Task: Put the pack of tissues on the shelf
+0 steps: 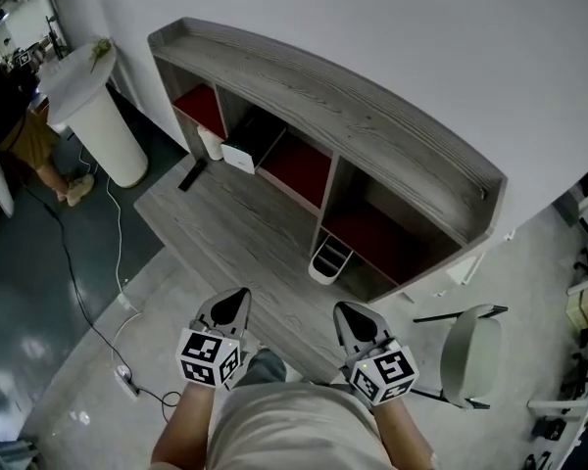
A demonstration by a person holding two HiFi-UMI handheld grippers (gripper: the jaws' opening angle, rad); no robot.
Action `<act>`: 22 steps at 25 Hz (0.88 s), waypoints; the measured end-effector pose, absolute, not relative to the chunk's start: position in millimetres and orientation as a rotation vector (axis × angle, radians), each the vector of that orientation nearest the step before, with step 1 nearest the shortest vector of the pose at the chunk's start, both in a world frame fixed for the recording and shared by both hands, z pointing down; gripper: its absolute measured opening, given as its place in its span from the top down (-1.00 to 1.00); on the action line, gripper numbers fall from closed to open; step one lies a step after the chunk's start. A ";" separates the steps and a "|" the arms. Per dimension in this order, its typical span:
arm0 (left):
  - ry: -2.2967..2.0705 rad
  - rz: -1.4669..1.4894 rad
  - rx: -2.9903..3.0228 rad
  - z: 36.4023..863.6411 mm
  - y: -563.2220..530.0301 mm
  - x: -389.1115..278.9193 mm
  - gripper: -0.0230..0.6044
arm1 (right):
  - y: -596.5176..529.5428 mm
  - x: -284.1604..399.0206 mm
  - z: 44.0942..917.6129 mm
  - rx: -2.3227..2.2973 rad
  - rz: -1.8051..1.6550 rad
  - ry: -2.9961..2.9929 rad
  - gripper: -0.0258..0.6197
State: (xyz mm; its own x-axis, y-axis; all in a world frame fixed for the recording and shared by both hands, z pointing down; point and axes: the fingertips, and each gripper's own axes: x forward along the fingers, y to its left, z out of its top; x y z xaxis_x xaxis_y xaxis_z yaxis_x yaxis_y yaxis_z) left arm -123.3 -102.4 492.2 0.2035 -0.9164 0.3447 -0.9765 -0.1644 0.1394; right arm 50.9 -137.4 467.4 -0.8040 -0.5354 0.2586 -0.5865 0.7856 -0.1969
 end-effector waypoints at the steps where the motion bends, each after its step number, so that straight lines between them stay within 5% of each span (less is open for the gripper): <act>1: -1.780 0.256 2.156 492.9 -99.0 -123.2 0.88 | -135.6 50.3 468.1 0.876 0.395 -2.786 0.83; 22: -1.824 0.175 2.164 487.7 -91.9 -137.3 0.88 | -132.1 29.4 469.8 0.801 0.346 -2.771 0.83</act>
State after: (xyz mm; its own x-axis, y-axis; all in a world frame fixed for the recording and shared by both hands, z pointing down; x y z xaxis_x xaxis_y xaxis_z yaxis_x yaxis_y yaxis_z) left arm -137.3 -91.9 487.7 0.1844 -0.9404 0.2858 -0.9775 -0.1453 0.1528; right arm 29.4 -132.1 469.8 -0.8224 -0.4905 0.2883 -0.5463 0.8223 -0.1593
